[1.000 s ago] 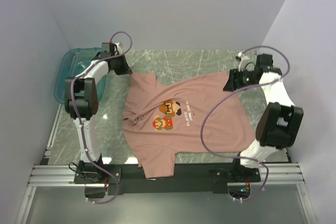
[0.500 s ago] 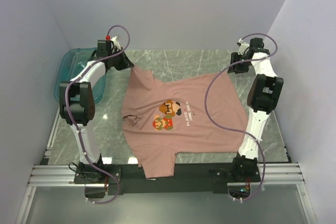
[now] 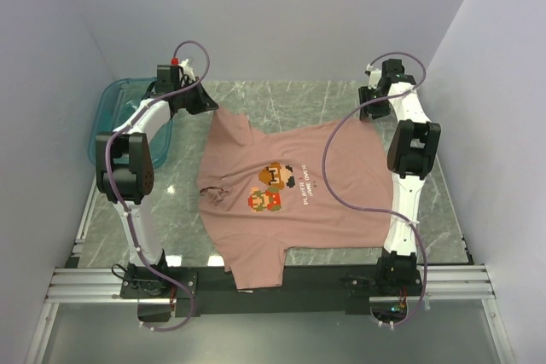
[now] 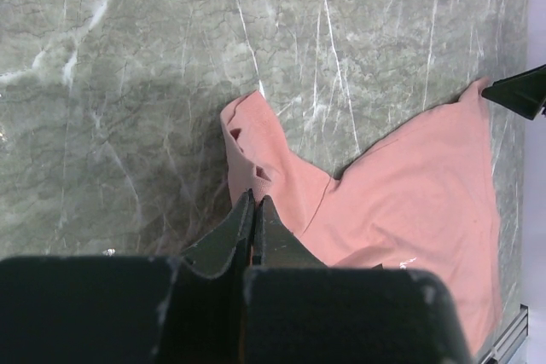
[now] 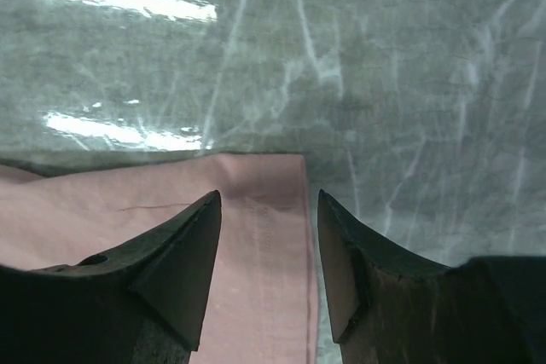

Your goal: Fold and stack the t-shirts

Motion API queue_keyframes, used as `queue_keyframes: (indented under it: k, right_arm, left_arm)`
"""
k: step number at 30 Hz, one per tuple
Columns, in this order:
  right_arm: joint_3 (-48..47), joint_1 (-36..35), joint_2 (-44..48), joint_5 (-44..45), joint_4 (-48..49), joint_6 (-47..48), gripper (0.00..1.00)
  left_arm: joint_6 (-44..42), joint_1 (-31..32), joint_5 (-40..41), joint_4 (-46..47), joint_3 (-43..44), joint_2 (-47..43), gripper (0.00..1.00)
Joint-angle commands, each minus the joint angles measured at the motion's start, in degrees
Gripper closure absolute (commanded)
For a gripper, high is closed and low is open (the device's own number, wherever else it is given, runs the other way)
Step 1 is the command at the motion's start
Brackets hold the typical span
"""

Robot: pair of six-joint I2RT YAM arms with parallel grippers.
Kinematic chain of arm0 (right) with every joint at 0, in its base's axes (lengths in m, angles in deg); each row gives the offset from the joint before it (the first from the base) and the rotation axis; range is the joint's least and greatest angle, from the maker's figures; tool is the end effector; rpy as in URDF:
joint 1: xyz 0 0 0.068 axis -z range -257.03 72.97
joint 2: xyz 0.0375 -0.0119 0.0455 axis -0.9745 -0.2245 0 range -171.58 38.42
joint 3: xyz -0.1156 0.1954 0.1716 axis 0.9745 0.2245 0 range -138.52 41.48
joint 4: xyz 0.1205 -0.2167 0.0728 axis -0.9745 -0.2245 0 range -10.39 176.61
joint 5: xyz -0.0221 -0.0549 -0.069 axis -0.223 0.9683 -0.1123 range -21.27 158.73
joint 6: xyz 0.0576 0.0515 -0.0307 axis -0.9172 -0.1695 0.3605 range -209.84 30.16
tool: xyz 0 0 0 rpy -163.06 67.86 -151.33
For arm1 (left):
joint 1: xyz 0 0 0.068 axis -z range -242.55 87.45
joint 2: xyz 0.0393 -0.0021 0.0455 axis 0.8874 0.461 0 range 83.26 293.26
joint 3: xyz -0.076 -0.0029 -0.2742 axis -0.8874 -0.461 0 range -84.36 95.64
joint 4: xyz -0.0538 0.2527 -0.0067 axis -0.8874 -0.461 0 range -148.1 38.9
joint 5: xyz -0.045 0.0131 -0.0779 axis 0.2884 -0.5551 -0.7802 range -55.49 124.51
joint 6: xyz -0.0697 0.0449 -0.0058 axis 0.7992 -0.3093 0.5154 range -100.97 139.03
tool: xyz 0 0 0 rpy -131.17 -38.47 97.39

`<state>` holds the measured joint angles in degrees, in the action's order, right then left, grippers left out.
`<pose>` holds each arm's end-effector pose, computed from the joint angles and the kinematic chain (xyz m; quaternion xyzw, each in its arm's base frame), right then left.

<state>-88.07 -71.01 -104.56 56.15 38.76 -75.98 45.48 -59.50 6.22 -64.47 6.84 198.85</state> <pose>0.5578 -0.0429 0.1549 -0.0930 0.9588 0.0620 0.2611 0.4908 -0.0606 0.2328 -0.0713 0.8744 -0.3209 0.3569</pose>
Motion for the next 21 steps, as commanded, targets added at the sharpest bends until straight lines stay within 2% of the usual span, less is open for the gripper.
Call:
queue_keyframes:
  k: [1, 4, 9, 16, 19, 21]
  right_arm:
    - [-3.51, 0.75, -1.16, 3.43, -1.36, 1.25, 0.44]
    - [-4.12, 0.31, -1.95, 4.41, -1.80, 2.65, 0.44]
    - [-10.35, 0.13, -5.73, 1.42, -6.90, 5.64, 0.47]
    - [-10.63, 0.22, -6.00, -2.80, -8.22, 9.16, 0.48]
    - [-10.37, 0.22, -5.91, -3.24, -7.95, 10.04, 0.52]
    - [-9.93, 0.22, -5.82, -3.94, -7.95, 10.91, 0.62]
  left_arm:
    - [0.17, -0.24, -1.50, 0.97, 0.47, -2.12, 1.00]
    - [0.26, -0.24, -1.85, 0.88, 0.38, -2.21, 1.00]
    - [-0.09, -0.32, -1.33, 0.62, 0.12, -2.83, 1.00]
    - [-0.18, -0.41, -1.33, 0.62, 0.03, -2.74, 0.99]
    - [-0.27, -0.41, -1.24, 0.45, 0.03, -2.56, 1.00]
    - [-0.27, -0.41, -1.24, 0.62, 0.03, -2.48, 1.00]
